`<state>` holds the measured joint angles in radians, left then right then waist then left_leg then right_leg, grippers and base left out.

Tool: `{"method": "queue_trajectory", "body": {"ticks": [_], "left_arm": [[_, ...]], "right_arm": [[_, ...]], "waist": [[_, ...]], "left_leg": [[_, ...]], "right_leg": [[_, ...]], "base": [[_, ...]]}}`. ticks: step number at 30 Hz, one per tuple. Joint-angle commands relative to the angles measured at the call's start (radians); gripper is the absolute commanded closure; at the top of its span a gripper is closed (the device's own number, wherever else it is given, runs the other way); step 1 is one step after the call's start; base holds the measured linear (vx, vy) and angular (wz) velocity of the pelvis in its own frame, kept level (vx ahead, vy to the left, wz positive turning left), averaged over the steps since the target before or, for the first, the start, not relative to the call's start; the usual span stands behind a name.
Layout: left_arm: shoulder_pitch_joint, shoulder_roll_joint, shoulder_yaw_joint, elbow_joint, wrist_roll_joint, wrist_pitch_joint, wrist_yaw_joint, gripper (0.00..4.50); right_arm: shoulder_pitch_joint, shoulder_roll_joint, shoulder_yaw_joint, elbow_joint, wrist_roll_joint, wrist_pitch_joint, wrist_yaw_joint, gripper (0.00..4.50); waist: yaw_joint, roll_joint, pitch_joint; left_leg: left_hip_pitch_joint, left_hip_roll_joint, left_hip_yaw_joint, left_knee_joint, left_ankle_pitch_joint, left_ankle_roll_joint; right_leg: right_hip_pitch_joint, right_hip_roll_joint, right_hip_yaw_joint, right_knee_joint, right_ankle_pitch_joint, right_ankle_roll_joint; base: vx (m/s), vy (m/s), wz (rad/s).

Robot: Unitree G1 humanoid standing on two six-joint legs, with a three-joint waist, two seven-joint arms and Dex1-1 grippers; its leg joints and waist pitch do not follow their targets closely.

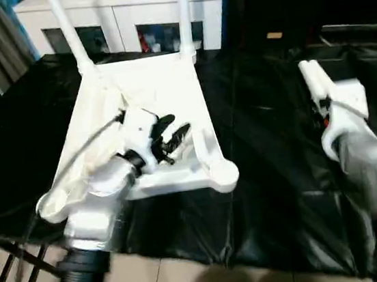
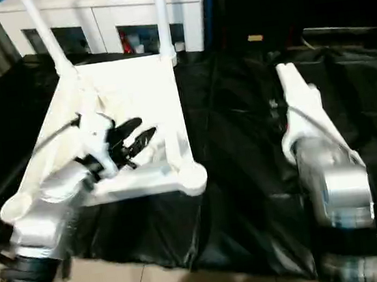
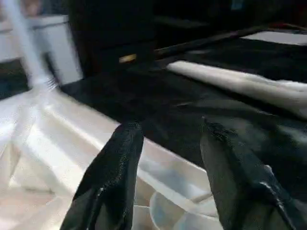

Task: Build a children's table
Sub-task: Rotate table base, then pick table leg

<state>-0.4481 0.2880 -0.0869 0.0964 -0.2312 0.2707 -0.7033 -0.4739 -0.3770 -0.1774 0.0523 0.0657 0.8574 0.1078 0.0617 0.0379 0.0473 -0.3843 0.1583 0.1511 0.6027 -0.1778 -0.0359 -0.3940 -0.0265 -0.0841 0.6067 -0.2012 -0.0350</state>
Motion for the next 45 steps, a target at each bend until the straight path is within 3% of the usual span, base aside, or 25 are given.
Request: {"method": "queue_trajectory", "body": {"ticks": [1, 2, 3, 4, 5, 6, 8, 9, 11, 13, 14, 15, 16, 20, 21, 22, 24, 25, 26, 28, 33, 40, 41, 44, 45], "left_arm": [[-0.029, 0.02, -0.016, -0.002, -0.03, 0.035, -0.088, 1.85], [-0.039, 0.041, -0.035, -0.005, -0.043, 0.042, -0.147, 1.73], [-0.039, 0.041, -0.035, -0.005, -0.043, 0.042, -0.147, 1.6], [-0.046, 0.058, -0.05, -0.012, -0.061, 0.066, -0.193, 1.52], [-0.049, 0.062, -0.056, -0.017, -0.072, 0.078, -0.21, 1.49], [-0.049, 0.062, -0.056, -0.017, -0.072, 0.078, -0.21, 1.47], [-0.058, 0.071, -0.067, -0.019, -0.078, 0.081, -0.227, 1.3], [-0.059, 0.071, -0.068, -0.019, -0.081, 0.084, -0.228, 1.15], [-0.062, 0.072, -0.071, -0.014, -0.084, 0.089, -0.237, 1.09], [-0.062, 0.071, -0.073, -0.007, -0.07, 0.085, -0.24, 0.85], [-0.061, 0.071, -0.076, -0.004, -0.06, 0.081, -0.235, 0.85], [-0.062, 0.073, -0.079, 0.0, -0.049, 0.079, -0.229, 0.73], [-0.062, 0.076, -0.087, 0.001, -0.045, 0.084, -0.233, 0.7], [-0.057, 0.083, -0.097, -0.015, -0.054, 0.103, -0.249, 0.7], [-0.058, 0.085, -0.099, -0.018, -0.055, 0.106, -0.253, 0.7], [-0.058, 0.086, -0.099, -0.018, -0.055, 0.106, -0.253, 0.7], [-0.061, 0.09, -0.098, -0.018, -0.054, 0.108, -0.252, 0.7], [-0.063, 0.097, -0.094, -0.022, -0.051, 0.11, -0.253, 0.7], [-0.063, 0.099, -0.092, -0.024, -0.054, 0.115, -0.256, 0.7], [-0.062, 0.106, -0.089, -0.031, -0.06, 0.123, -0.263, 0.7], [-0.056, 0.114, -0.091, -0.045, -0.067, 0.136, -0.279, 0.7], [-0.073, 0.13, -0.111, -0.035, -0.071, 0.159, -0.313, 0.71], [-0.077, 0.135, -0.117, -0.032, -0.067, 0.161, -0.324, 0.71], [-0.087, 0.142, -0.128, -0.02, -0.055, 0.163, -0.338, 0.71], [-0.101, 0.151, -0.141, -0.002, -0.04, 0.167, -0.347, 0.71]], "right_arm": [[-0.034, -0.026, 0.016, 0.093, -0.017, -0.02, 0.021, 1.25], [-0.059, -0.049, 0.028, 0.162, -0.028, -0.028, 0.041, 1.13], [-0.059, -0.049, 0.028, 0.162, -0.028, -0.028, 0.041, 1.01], [-0.081, -0.067, 0.036, 0.236, -0.044, -0.056, 0.052, 0.93], [-0.091, -0.078, 0.043, 0.276, -0.057, -0.073, 0.057, 0.91], [-0.091, -0.078, 0.043, 0.276, -0.057, -0.073, 0.057, 0.79], [-0.122, -0.098, 0.047, 0.375, -0.071, -0.118, 0.055, 0.62], [-0.127, -0.103, 0.049, 0.395, -0.073, -0.126, 0.055, 0.54], [-0.151, -0.118, 0.057, 0.468, -0.081, -0.158, 0.056, 0.46], [-0.183, -0.131, 0.056, 0.569, -0.083, -0.218, 0.059, 0.2], [-0.197, -0.135, 0.057, 0.611, -0.086, -0.246, 0.055, 0.2], [-0.213, -0.138, 0.055, 0.657, -0.089, -0.277, 0.056, 0.12], [-0.239, -0.139, 0.051, 0.738, -0.082, -0.318, 0.084, 0.06], [-0.28, -0.133, 0.055, 0.866, -0.074, -0.377, 0.149, 0.06], [-0.285, -0.133, 0.059, 0.879, -0.075, -0.391, 0.159, 0.06], [-0.289, -0.132, 0.058, 0.887, -0.073, -0.392, 0.164, 0.06], [-0.304, -0.128, 0.052, 0.917, -0.063, -0.397, 0.186, 0.06], [-0.334, -0.13, 0.057, 0.97, -0.064, -0.423, 0.202, 0.06], [-0.342, -0.131, 0.06, 0.983, -0.067, -0.431, 0.206, 0.06], [-0.365, -0.133, 0.067, 1.024, -0.072, -0.443, 0.232, 0.06], [-0.392, -0.135, 0.078, 1.073, -0.078, -0.432, 0.277, 0.06], [-0.444, -0.148, 0.046, 1.182, -0.053, -0.348, 0.308, 0.85], [-0.448, -0.15, 0.043, 1.193, -0.052, -0.339, 0.309, 0.9], [-0.454, -0.153, 0.043, 1.209, -0.053, -0.328, 0.315, 1.22], [-0.456, -0.155, 0.047, 1.22, -0.058, -0.323, 0.323, 1.22]], "waist": [[-0.009, -0.006, -0.037], [-0.012, 0.0, -0.031], [-0.019, -0.001, -0.029], [-0.021, 0.008, -0.028], [-0.028, 0.012, -0.032], [-0.029, 0.004, -0.035], [-0.027, 0.002, -0.043], [-0.027, -0.001, -0.044], [-0.021, 0.0, -0.06], [-0.027, -0.003, -0.061], [-0.022, -0.001, -0.065], [-0.02, 0.004, -0.066], [-0.018, 0.001, -0.071], [-0.009, 0.009, -0.076], [-0.007, 0.004, -0.077], [-0.003, 0.007, -0.074], [0.003, 0.007, -0.069], [0.005, -0.004, -0.065], [0.009, 0.003, -0.061], [0.009, 0.001, -0.058], [0.009, 0.001, -0.058], [0.014, -0.003, -0.061], [0.015, -0.012, -0.061], [0.024, -0.005, -0.06], [0.024, -0.017, -0.059]], "left_leg": [[0.056, 0.052, -0.022, -0.062, -0.364, -0.003], [0.068, 0.061, -0.03, -0.068, -0.438, -0.016], [0.072, 0.062, -0.032, -0.071, -0.478, -0.02], [0.073, 0.073, -0.041, -0.085, -0.546, -0.033], [0.064, 0.08, -0.05, -0.095, -0.586, -0.045], [0.052, 0.077, -0.049, -0.098, -0.561, -0.052], [0.045, 0.063, -0.038, -0.084, -0.459, -0.043], [0.035, 0.061, -0.034, -0.082, -0.413, -0.033], [0.019, 0.067, -0.023, -0.074, -0.233, 0.01], [0.021, 0.064, -0.013, -0.066, -0.218, 0.026], [0.02, 0.062, -0.007, -0.061, -0.186, 0.041], [0.017, 0.06, -0.007, -0.059, -0.162, 0.049], [0.014, 0.061, -0.005, -0.055, -0.122, 0.067], [0.006, 0.063, -0.001, -0.044, -0.079, 0.118], [0.003, 0.063, -0.001, -0.042, -0.067, 0.123], [0.002, 0.065, 0.0, -0.041, -0.07, 0.133], [0.007, 0.066, 0.002, -0.042, -0.119, 0.121], [0.01, 0.068, 0.004, -0.044, -0.156, 0.104], [0.014, 0.067, 0.003, -0.045, -0.189, 0.083], [0.018, 0.071, 0.0, -0.048, -0.235, 0.054], [0.016, 0.074, -0.002, -0.051, -0.251, 0.043], [0.01, 0.069, 0.003, -0.044, -0.196, 0.067], [0.01, 0.07, 0.004, -0.044, -0.192, 0.069], [0.013, 0.072, 0.003, -0.045, -0.198, 0.062], [0.012, 0.072, 0.004, -0.047, -0.199, 0.063]], "right_leg": [[0.024, -0.104, 0.033, -0.143, -0.599, 0.012], [0.024, -0.11, 0.022, -0.148, -0.603, 0.005], [0.027, -0.11, 0.014, -0.151, -0.605, 0.006], [0.04, -0.116, 0.007, -0.142, -0.577, 0.002], [0.056, -0.124, 0.007, -0.126, -0.518, -0.011], [0.062, -0.139, 0.016, -0.121, -0.48, -0.03], [0.062, -0.157, 0.027, -0.12, -0.448, -0.079], [0.068, -0.155, 0.029, -0.117, -0.424, -0.092], [0.075, -0.147, 0.034, -0.09, -0.247, -0.147], [0.068, -0.147, 0.03, -0.088, -0.231, -0.182], [0.069, -0.148, 0.032, -0.087, -0.207, -0.192], [0.071, -0.146, 0.032, -0.084, -0.179, -0.199], [0.07, -0.144, 0.032, -0.075, -0.12, -0.212], [0.07, -0.138, 0.027, -0.06, -0.022, -0.252], [0.07, -0.137, 0.027, -0.056, -0.012, -0.253], [0.065, -0.137, 0.026, -0.057, -0.024, -0.252], [0.061, -0.135, 0.025, -0.066, -0.109, -0.239], [0.058, -0.136, 0.025, -0.074, -0.176, -0.226], [0.054, -0.137, 0.025, -0.078, -0.243, -0.213], [0.05, -0.139, 0.025, -0.083, -0.329, -0.185], [0.049, -0.139, 0.027, -0.078, -0.315, -0.187], [0.05, -0.139, 0.028, -0.072, -0.268, -0.202], [0.05, -0.138, 0.027, -0.073, -0.27, -0.2], [0.046, -0.139, 0.027, -0.074, -0.291, -0.194], [0.046, -0.138, 0.027, -0.076, -0.296, -0.191]], "base": [[-0.067, 0.042, 0.03], [-0.066, 0.06, -0.03], [-0.045, 0.075, -0.04], [-0.045, 0.075, -0.04], [0.0, 0.081, -0.09], [0.01, 0.064, -0.08], [0.005, 0.032, -0.04], [0.0, 0.0, 0.0], [0.0, 0.0, 0.0], [0.0, 0.0, 0.0], [0.0, 0.0, 0.0], [0.0, 0.0, 0.0], [0.0, 0.0, 0.0], [0.0, 0.0, 0.0], [0.0, 0.0, 0.0], [0.0, 0.0, 0.0], [0.0, 0.0, 0.0], [0.0, 0.0, 0.0], [0.0, 0.0, 0.0], [0.0, 0.0, 0.0], [0.0, 0.0, 0.0], [0.0, 0.0, 0.0], [0.0, 0.0, 0.0], [0.0, 0.0, 0.0], [0.0, 0.0, 0.0]]}}
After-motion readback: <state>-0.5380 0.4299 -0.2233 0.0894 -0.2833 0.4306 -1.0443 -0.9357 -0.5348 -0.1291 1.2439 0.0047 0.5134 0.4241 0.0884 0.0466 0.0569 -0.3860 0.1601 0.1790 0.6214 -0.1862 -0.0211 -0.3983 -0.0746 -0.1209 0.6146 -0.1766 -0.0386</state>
